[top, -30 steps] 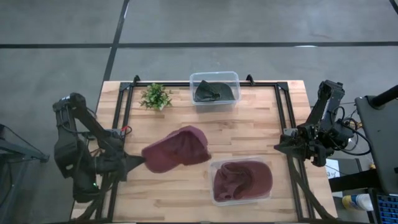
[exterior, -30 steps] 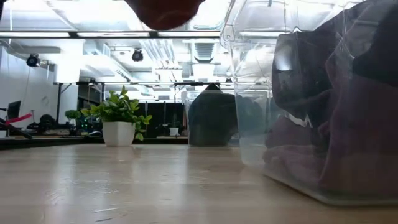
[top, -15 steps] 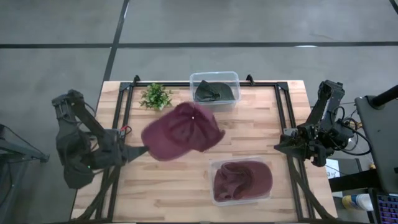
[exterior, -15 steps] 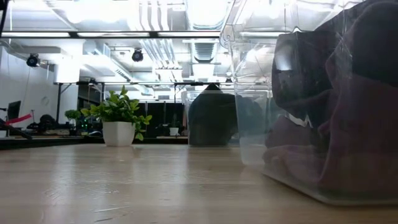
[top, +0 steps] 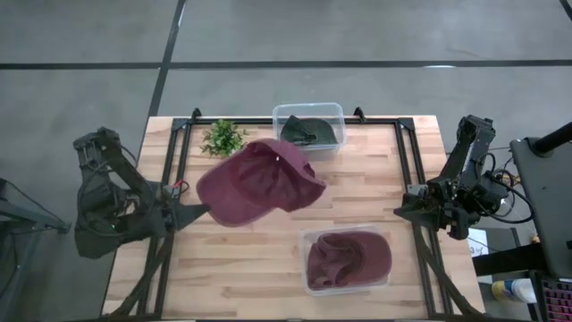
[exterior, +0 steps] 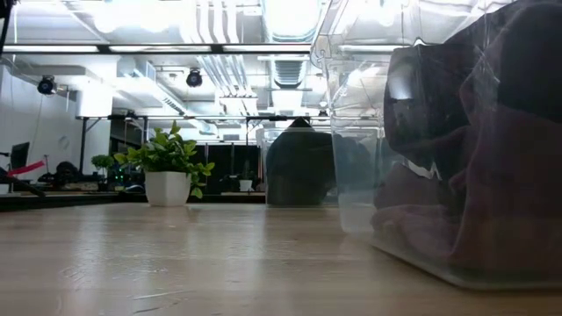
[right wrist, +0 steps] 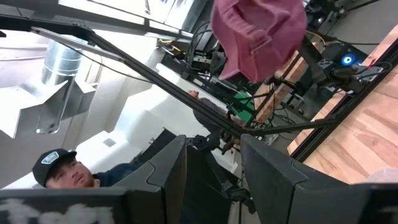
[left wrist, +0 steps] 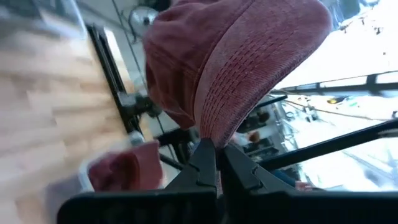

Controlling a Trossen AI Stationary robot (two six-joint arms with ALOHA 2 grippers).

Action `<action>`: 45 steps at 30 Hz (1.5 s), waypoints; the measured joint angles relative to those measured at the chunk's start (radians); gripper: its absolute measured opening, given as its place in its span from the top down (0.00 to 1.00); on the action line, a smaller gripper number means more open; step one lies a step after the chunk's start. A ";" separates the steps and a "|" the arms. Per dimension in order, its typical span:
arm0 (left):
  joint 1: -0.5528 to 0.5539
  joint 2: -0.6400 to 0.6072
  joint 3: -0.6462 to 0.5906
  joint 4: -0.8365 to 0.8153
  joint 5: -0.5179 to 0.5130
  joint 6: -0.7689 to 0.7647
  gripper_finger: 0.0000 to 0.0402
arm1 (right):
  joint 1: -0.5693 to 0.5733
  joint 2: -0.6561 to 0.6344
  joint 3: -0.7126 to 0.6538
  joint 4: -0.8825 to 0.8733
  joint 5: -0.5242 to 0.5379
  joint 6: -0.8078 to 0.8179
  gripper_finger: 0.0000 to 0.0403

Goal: Pick & Place hat
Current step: Put the maroon cap into the bottom transparent bin

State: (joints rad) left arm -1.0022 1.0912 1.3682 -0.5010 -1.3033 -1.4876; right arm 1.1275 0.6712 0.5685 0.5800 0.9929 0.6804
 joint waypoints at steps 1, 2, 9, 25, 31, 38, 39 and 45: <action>0.000 -0.001 0.000 0.009 -0.013 0.043 1.00 | 0.000 0.000 0.000 0.000 0.000 0.000 0.64; 0.000 -0.001 -0.001 0.031 -0.020 0.078 1.00 | 0.000 0.000 0.000 0.000 0.000 0.000 0.64; 0.013 -0.003 0.000 0.409 -0.006 0.417 1.00 | 0.000 0.000 0.000 0.000 0.000 0.000 0.64; 0.034 0.019 -0.019 0.616 0.093 0.917 1.00 | 0.000 0.000 0.000 0.000 0.000 0.000 0.64; 0.098 0.012 -0.019 0.687 0.229 0.933 1.00 | 0.000 0.000 0.000 0.000 0.000 0.000 0.64; 0.141 -0.029 -0.018 0.904 0.536 1.111 0.99 | 0.000 0.000 0.000 0.000 0.000 0.000 0.64; 0.141 -0.037 -0.018 0.907 0.542 1.122 0.99 | 0.000 0.000 0.000 0.000 0.000 0.000 0.64; 0.145 -0.096 -0.019 0.897 0.533 1.154 0.99 | 0.000 0.000 0.000 0.000 0.000 0.000 0.64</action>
State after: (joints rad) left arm -0.8574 0.9949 1.3491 0.3955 -0.7703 -0.3335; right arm 1.1271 0.6709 0.5685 0.5803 0.9928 0.6804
